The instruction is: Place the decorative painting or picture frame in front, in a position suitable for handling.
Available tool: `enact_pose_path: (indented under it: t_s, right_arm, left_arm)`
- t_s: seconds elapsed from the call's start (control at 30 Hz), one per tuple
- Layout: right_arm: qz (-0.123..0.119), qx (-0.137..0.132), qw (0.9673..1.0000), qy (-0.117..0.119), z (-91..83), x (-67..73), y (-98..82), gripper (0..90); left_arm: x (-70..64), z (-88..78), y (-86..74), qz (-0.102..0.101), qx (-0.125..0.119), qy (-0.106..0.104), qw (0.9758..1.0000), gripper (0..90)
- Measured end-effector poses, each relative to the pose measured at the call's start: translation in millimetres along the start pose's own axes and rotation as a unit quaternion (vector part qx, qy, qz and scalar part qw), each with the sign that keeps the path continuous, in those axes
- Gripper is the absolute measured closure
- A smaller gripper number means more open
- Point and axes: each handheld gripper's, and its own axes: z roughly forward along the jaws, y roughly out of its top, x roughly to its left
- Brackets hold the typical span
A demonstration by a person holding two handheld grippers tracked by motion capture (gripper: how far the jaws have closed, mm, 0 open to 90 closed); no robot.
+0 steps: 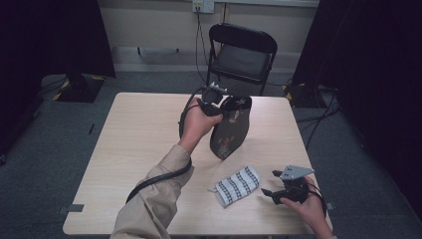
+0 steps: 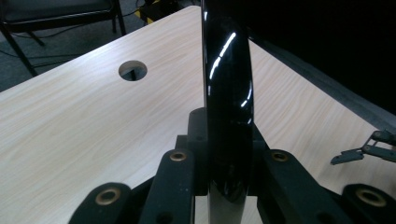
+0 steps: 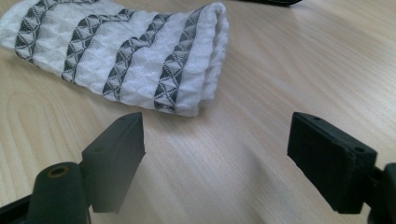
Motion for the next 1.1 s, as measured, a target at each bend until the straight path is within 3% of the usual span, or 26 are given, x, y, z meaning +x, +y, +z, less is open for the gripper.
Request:
enact_pose_path:
  t_s: [0.07, 0.37, 0.67, 1.1]
  right_arm:
    - [-0.002, 0.000, 1.0000, 0.001, 0.4, 0.0, 0.0, 18.8]
    - [-0.006, -0.001, 1.0000, 0.001, 0.7, 0.1, -0.1, 18.8]
    - [-0.008, 0.001, 1.0000, 0.002, 2.3, 1.1, 0.1, 18.8]
    - [-0.010, 0.006, 0.9999, 0.002, 3.4, 2.3, 0.0, 18.8]
  left_arm:
    - [-0.5, 0.9, -0.2, 0.005, -0.006, -0.009, 0.9999, 80.6]
    - [-1.5, 0.1, -0.7, -0.002, -0.017, -0.007, 0.9998, 80.9]
    - [0.4, -11.7, -2.4, -0.004, -0.003, -0.005, 1.0000, 80.9]
    - [12.3, -55.7, -18.0, -0.015, -0.012, 0.012, 0.9997, 80.9]
